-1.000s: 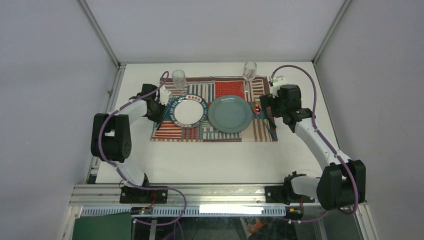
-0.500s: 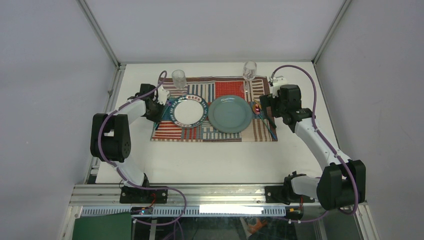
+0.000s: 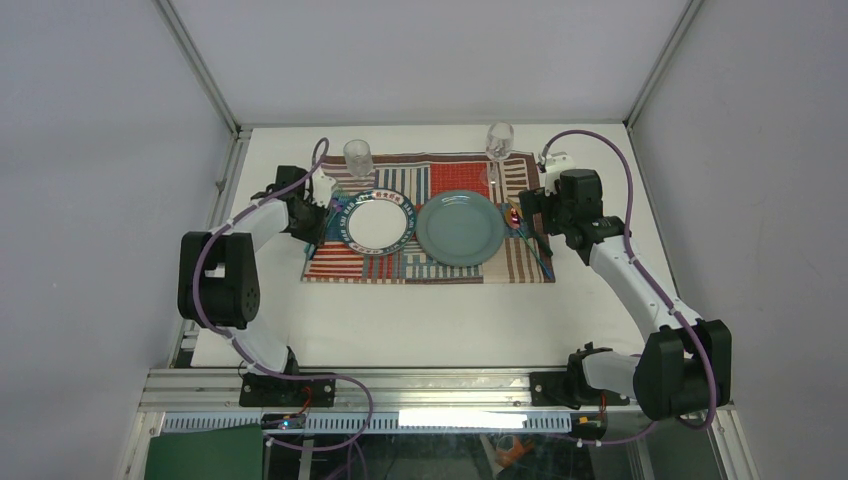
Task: Set the dinner table for one person
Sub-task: Adjust the plate on the napkin.
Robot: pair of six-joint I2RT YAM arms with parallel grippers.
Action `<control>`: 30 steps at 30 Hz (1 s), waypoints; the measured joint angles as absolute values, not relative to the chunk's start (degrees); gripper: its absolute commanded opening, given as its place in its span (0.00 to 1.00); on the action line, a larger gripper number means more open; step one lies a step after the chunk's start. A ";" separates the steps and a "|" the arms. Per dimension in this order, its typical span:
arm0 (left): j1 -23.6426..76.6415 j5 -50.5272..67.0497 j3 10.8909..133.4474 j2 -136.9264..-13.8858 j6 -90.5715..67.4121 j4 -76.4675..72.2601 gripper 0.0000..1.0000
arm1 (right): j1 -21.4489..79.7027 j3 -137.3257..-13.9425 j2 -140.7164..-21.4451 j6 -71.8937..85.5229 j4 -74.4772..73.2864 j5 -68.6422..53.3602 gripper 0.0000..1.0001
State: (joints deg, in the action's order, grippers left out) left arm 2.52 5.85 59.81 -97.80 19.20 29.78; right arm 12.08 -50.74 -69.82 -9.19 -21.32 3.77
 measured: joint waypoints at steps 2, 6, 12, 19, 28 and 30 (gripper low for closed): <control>2.52 6.79 60.23 -96.60 18.87 31.16 0.28 | 12.08 -50.74 -69.82 -9.19 -21.34 3.77 0.99; 2.57 8.73 63.37 -93.69 18.41 34.79 0.29 | 12.08 -50.74 -69.82 -9.19 -21.34 3.77 0.99; 5.37 10.55 69.32 -89.12 17.80 38.46 0.19 | 12.08 -50.76 -69.97 -9.19 -21.34 3.64 0.99; 16.88 10.85 73.43 -97.10 16.45 37.80 0.20 | 12.08 -50.76 -70.83 -9.21 -21.67 3.62 1.00; 18.09 10.57 78.76 -108.47 15.18 37.43 0.20 | 12.08 -50.76 -70.83 -9.34 -21.82 3.66 1.00; 18.48 10.55 79.29 -109.06 14.98 37.23 0.20 | 12.03 -50.76 -70.83 -9.37 -21.85 3.66 1.00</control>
